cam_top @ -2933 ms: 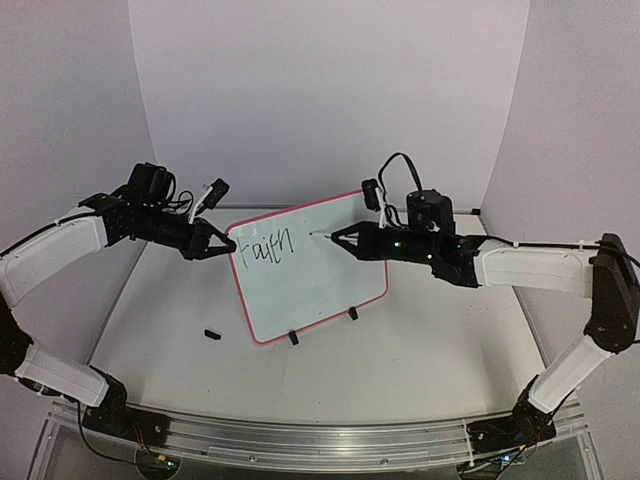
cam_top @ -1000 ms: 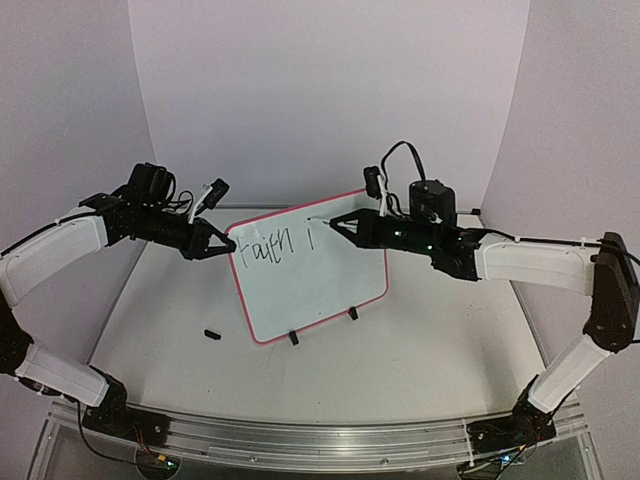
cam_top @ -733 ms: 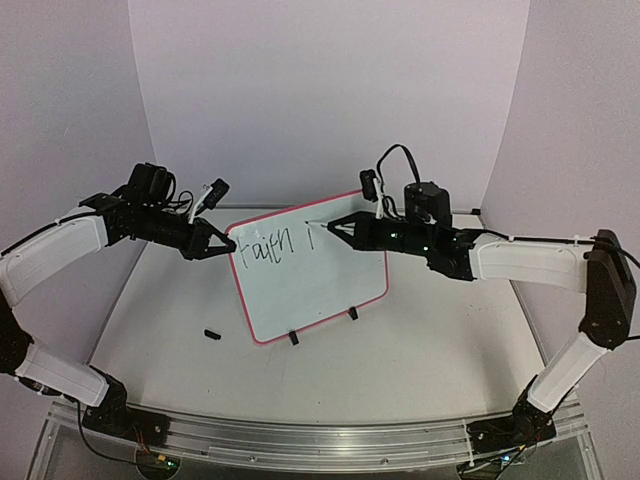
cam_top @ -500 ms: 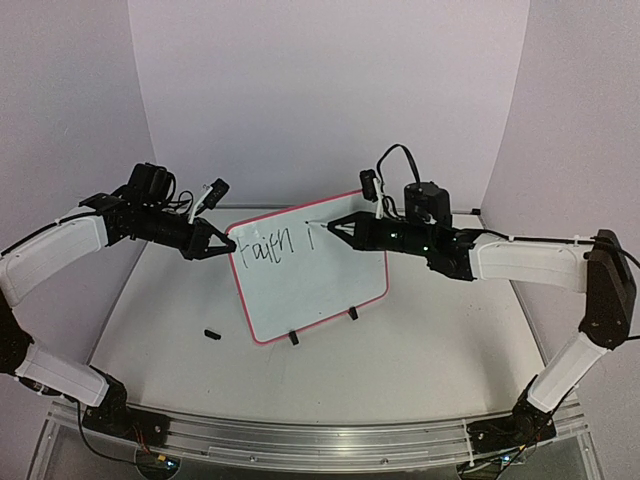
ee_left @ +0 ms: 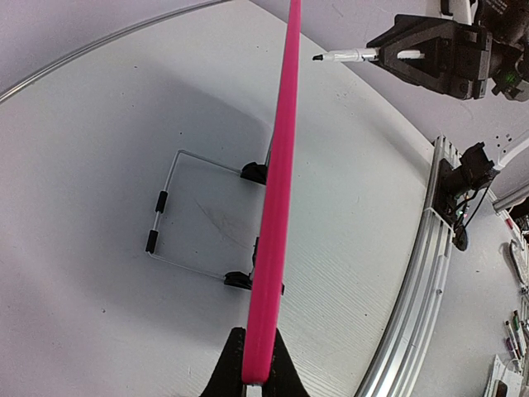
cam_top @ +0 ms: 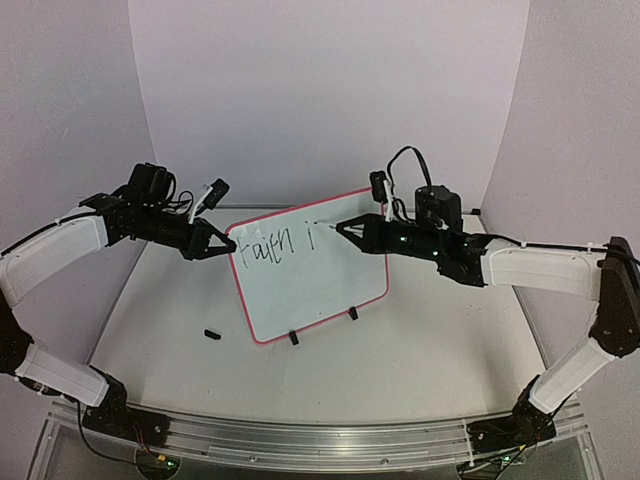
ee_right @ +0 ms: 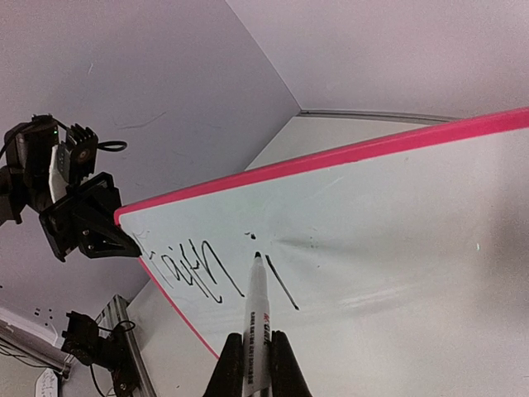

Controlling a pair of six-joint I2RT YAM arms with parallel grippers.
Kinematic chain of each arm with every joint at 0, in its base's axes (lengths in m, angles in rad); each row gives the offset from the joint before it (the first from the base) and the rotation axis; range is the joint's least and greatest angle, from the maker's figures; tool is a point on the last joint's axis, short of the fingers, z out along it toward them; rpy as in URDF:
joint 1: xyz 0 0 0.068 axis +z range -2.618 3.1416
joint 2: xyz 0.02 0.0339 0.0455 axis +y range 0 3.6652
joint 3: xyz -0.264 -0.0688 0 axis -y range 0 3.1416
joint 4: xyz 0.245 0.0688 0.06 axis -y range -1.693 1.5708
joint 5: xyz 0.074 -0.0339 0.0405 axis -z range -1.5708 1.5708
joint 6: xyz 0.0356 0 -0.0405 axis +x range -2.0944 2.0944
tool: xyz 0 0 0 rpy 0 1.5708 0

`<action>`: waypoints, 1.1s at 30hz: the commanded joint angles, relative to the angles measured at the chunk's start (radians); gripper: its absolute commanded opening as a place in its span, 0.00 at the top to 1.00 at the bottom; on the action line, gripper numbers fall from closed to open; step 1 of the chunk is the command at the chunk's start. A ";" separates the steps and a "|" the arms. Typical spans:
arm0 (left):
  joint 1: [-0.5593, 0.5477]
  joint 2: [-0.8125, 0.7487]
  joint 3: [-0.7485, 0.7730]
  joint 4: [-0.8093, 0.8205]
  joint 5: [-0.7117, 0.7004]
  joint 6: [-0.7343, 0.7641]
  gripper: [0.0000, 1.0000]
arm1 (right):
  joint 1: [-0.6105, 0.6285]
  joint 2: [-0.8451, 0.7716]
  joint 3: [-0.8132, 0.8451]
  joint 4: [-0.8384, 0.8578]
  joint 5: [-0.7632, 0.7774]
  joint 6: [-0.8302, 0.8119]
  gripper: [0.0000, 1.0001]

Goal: Write a sentence on the whiteboard

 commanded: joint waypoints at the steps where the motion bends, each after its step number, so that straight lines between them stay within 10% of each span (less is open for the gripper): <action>1: 0.000 0.010 -0.013 0.010 -0.038 0.028 1.00 | -0.004 0.024 0.026 0.026 0.009 -0.017 1.00; 33: 0.000 0.008 -0.012 0.010 -0.038 0.029 1.00 | -0.014 0.040 -0.012 0.014 0.009 0.020 1.00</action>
